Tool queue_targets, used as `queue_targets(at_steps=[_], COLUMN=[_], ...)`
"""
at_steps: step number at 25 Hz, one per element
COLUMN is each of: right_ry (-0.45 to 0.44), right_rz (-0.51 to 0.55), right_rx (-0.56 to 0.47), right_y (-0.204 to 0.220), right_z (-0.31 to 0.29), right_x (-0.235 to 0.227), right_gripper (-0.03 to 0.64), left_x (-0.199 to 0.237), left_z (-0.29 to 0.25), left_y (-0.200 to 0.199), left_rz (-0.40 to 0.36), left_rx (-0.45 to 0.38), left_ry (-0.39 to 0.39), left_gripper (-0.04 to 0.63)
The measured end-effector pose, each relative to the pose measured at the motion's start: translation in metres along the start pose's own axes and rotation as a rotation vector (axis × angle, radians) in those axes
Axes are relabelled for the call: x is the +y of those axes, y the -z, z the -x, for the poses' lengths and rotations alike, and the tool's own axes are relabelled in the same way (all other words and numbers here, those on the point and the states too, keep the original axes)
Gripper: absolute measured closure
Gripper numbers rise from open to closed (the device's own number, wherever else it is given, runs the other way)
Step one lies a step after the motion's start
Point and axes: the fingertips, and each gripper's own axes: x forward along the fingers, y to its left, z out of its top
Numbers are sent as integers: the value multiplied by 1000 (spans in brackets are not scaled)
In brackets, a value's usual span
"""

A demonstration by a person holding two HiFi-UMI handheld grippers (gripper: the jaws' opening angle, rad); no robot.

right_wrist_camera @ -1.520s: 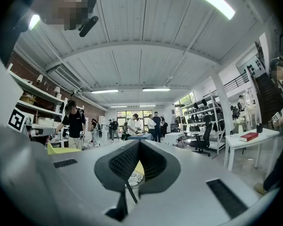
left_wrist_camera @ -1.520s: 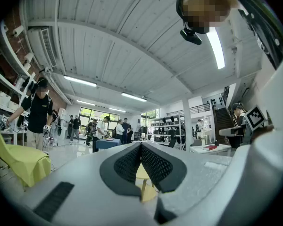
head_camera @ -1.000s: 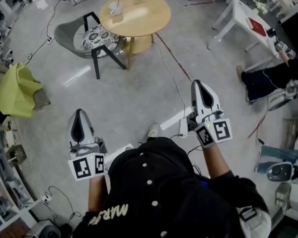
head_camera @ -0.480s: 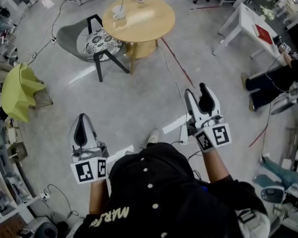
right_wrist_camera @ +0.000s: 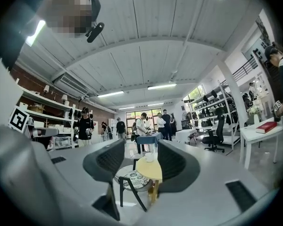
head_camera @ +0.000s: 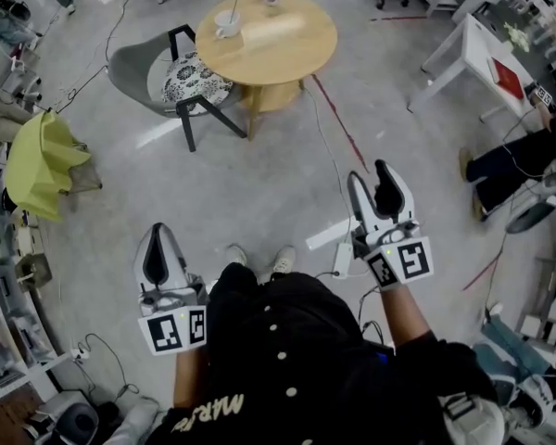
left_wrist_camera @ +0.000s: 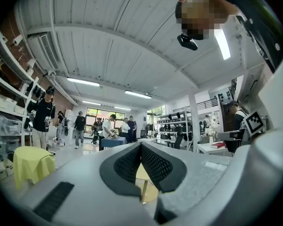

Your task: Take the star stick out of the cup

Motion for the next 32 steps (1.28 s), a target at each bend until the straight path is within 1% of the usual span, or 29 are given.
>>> queue_targets(at_steps=[3, 8, 13, 21, 24, 28, 32], right_ry=[0, 2, 25, 38, 41, 58, 66], right_rz=[-21, 9, 15, 17, 27, 10, 10], right_rx=[11, 39, 30, 6, 3, -25, -29], right_y=[11, 19, 11, -7, -7, -14, -15], right_z=[-12, -41, -78, -155, -183, -217, -248], right_x=[-4, -8, -18, -24, -22, -15, -8], right_gripper=[409, 408, 410, 413, 413, 413, 414], left_x=[4, 21, 36, 73, 90, 113, 136], left_z=[-9, -43, -89, -165, -190, -216, -239], left_y=[10, 18, 18, 2, 0, -3, -5], left_rz=[-1, 7, 17, 22, 24, 27, 31], left_rx=[21, 26, 6, -27, -37, -47, -56], left_ry=[-7, 2, 29, 52, 59, 67, 78], left_gripper=[591, 591, 591, 591, 592, 591, 592])
